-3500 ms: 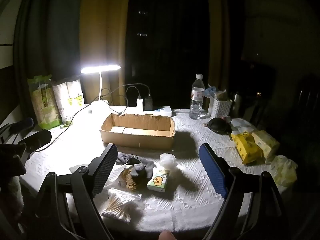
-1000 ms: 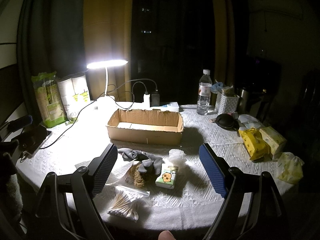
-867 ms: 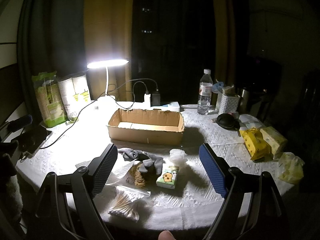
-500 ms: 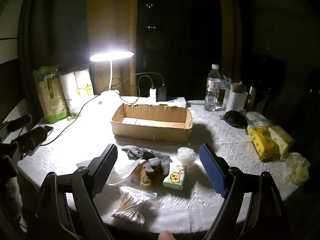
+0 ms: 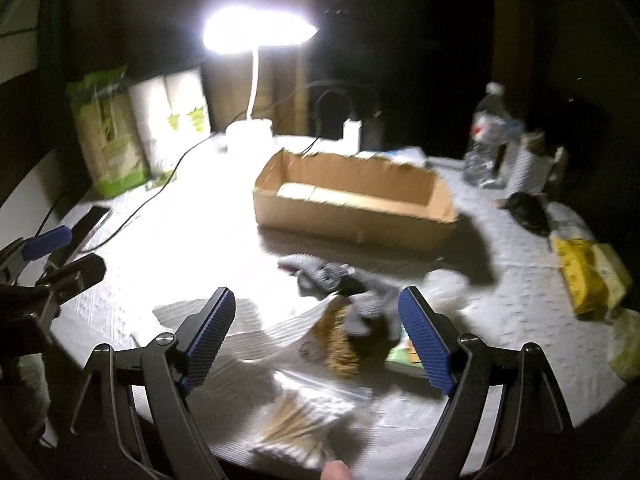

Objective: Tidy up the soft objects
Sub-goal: 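Grasp the white folded cloth with the right tool and lift it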

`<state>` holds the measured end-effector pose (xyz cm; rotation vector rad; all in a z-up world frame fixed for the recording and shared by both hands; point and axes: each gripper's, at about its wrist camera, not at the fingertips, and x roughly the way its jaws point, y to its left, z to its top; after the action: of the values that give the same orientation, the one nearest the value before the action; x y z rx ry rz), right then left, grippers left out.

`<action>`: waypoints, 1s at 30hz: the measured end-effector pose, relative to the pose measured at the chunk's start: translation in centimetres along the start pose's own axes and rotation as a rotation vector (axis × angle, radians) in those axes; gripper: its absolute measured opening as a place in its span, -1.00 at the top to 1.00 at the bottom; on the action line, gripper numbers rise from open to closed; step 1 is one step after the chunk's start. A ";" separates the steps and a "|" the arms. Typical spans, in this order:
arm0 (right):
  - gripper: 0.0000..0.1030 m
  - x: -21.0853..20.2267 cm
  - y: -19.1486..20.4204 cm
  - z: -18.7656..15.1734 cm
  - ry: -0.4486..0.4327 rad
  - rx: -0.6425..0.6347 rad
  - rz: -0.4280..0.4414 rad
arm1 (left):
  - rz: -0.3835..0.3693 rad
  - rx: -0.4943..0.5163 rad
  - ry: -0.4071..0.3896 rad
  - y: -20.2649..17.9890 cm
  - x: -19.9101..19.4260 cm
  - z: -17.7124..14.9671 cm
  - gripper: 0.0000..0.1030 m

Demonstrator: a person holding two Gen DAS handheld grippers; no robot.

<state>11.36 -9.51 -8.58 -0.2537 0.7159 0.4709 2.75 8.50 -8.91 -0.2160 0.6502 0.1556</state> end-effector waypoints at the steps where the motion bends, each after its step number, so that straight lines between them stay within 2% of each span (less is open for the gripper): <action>1: -0.68 0.7 0.4 0.0 0.014 -0.003 0.008 | 0.002 -0.004 0.011 0.4 0.5 -0.2 -0.98; 7: -0.68 4.8 2.1 0.2 0.113 -0.012 0.069 | 0.017 -0.002 0.067 1.9 2.8 -1.5 -0.98; 16: -0.67 10.0 3.7 -0.5 0.252 -0.003 0.105 | -0.008 0.008 0.131 3.1 4.9 -2.2 -0.98; 18: -0.48 10.7 3.8 -0.9 0.276 0.000 0.107 | -0.014 0.008 0.146 3.1 5.4 -2.5 -0.98; 21: -0.04 11.2 3.6 -1.0 0.280 0.012 0.105 | -0.022 0.005 0.163 3.0 5.9 -2.8 -0.98; 23: 0.52 11.3 3.2 -0.8 0.275 0.024 0.116 | -0.028 0.011 0.171 2.7 6.1 -2.9 -0.99; 25: 0.68 10.8 3.0 -0.7 0.255 0.028 0.130 | -0.038 0.017 0.174 2.4 6.2 -3.0 -0.98; 30: 0.77 7.7 1.7 0.7 0.133 0.035 0.157 | -0.089 0.047 0.201 0.5 7.2 -3.5 -0.98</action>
<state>15.96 -5.29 -13.46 -0.1981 0.8770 0.5942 6.24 8.70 -16.14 -0.2163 0.8421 0.0331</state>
